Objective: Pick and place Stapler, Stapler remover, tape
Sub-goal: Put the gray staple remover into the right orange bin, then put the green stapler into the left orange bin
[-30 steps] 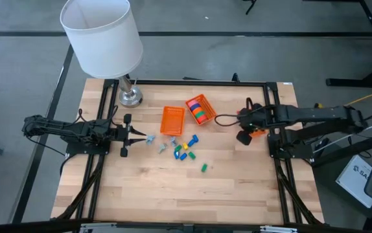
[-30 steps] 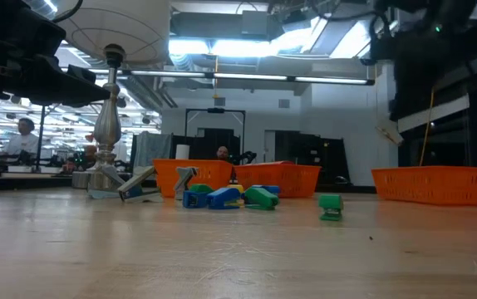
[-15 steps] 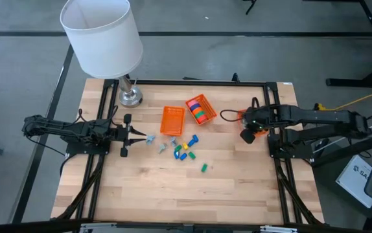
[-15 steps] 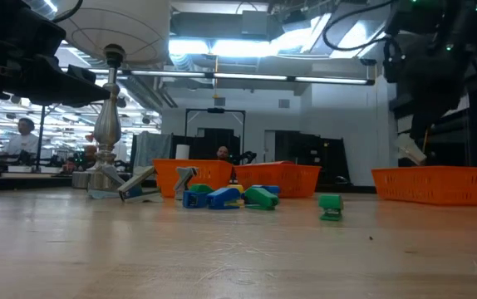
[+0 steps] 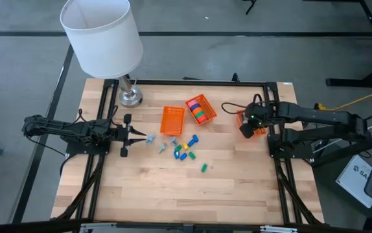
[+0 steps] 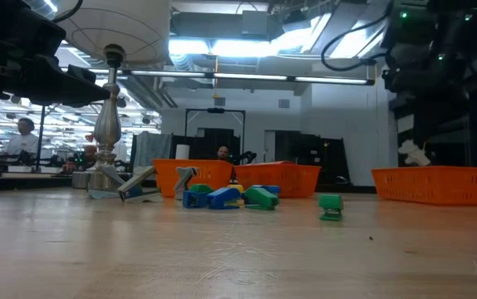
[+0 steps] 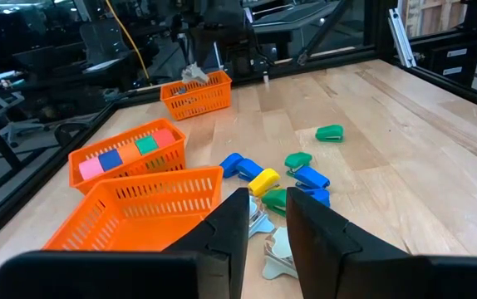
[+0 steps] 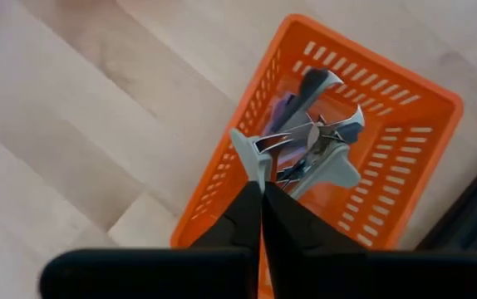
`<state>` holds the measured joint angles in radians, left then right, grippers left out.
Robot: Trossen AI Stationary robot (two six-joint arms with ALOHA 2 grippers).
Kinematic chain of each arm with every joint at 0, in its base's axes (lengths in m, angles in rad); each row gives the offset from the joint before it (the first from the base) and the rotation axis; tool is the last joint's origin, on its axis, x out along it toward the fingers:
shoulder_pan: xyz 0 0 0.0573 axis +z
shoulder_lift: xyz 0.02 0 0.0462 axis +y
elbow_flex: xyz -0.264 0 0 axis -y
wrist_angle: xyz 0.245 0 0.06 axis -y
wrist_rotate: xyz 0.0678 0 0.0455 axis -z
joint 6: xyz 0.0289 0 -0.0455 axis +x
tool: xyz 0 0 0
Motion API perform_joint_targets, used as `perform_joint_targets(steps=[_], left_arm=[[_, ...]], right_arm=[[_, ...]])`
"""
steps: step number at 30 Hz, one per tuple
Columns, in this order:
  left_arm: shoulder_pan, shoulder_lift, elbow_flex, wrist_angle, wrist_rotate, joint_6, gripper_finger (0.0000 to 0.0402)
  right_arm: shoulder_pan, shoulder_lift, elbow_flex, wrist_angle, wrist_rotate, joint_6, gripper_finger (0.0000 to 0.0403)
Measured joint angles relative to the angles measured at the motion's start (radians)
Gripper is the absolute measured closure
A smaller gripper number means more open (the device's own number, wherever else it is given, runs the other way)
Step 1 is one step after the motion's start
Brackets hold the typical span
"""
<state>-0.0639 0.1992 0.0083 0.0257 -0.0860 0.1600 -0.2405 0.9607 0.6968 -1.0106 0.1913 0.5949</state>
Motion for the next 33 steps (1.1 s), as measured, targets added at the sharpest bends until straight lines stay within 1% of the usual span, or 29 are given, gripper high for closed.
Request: perform_joint_targets(steps=[5, 11, 17, 22, 29, 33], left_arm=[[0.000, 0.000, 0.000, 0.000, 0.000, 0.000, 0.0322], [0.000, 0.000, 0.000, 0.000, 0.000, 0.000, 0.0324], [0.000, 0.000, 0.000, 0.000, 0.000, 0.000, 0.0323], [0.000, 0.000, 0.000, 0.000, 0.000, 0.000, 0.0324], [0.000, 0.000, 0.000, 0.000, 0.000, 0.000, 0.0324], [0.000, 0.000, 0.000, 0.000, 0.000, 0.000, 0.0324]], right_arm=[[-0.015, 0.032, 0.000, 0.026, 0.043, -0.002, 0.0372], [-0.031, 0.072, 0.000, 0.080, 0.045, -0.053, 0.0369], [-0.030, 0.078, 0.000, 0.087, 0.045, -0.056, 0.0369], [0.006, 0.078, 0.000, 0.090, 0.045, -0.056, 0.0368], [0.073, 0.078, 0.000, 0.152, 0.029, -0.054, 0.0368], [0.106, 0.083, 0.000, 0.179, 0.026, -0.024, 0.0355]])
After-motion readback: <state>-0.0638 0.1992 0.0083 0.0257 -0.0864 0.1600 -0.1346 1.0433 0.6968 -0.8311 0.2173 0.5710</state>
